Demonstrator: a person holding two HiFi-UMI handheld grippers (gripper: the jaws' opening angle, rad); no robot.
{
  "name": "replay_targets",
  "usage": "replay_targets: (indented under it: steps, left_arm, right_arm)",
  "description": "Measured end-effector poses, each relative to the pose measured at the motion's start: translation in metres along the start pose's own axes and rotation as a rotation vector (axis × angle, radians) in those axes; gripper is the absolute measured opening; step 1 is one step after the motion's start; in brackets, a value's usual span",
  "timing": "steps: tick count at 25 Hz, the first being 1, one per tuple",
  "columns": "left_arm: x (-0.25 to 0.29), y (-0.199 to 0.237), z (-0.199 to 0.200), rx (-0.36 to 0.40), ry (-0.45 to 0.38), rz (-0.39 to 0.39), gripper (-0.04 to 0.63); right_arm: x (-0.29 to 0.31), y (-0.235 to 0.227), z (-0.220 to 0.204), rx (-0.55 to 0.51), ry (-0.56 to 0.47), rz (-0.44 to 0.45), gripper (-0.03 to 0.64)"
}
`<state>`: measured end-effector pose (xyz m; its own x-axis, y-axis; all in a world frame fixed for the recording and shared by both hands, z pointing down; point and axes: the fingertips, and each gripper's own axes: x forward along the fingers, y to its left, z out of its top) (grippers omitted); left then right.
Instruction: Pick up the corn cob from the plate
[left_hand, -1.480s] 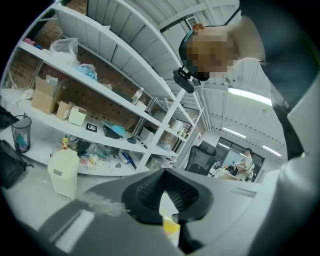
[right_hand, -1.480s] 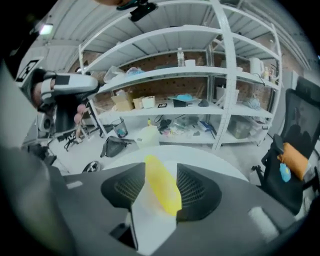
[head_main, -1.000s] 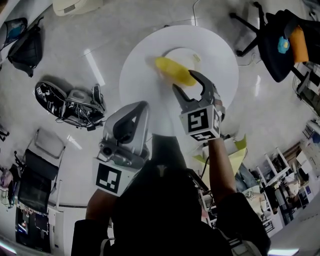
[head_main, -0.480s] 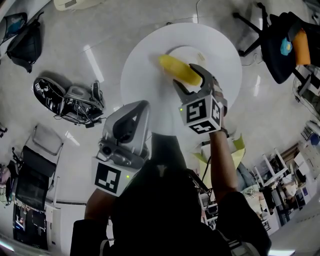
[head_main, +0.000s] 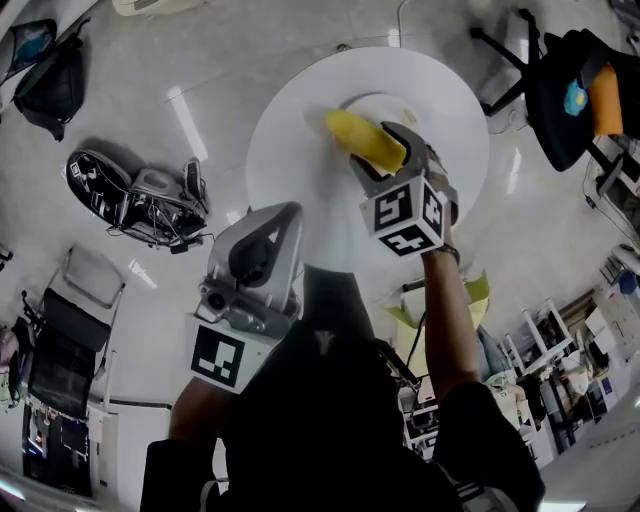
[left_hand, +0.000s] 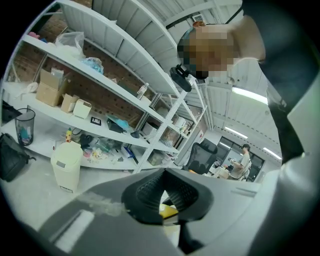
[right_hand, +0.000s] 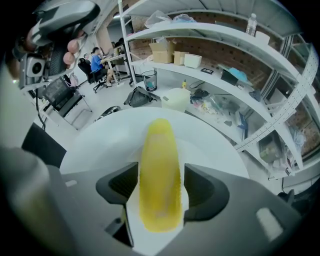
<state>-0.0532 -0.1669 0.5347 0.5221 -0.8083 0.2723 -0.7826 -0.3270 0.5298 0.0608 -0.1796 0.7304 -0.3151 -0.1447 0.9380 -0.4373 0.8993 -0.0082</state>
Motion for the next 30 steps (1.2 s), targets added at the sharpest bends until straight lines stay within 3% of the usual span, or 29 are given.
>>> replay_targets:
  steps: [18,30]
  left_arm:
    - [-0.003,0.004,-0.004,-0.023,-0.010,0.003,0.002]
    - [-0.010,0.002,-0.006,-0.017,-0.020,0.009,0.002]
  right_arm:
    - [0.013,0.000,-0.005,0.029,0.021,0.048,0.270]
    - [0.013,-0.008,-0.001,0.106,-0.025,-0.003,0.267]
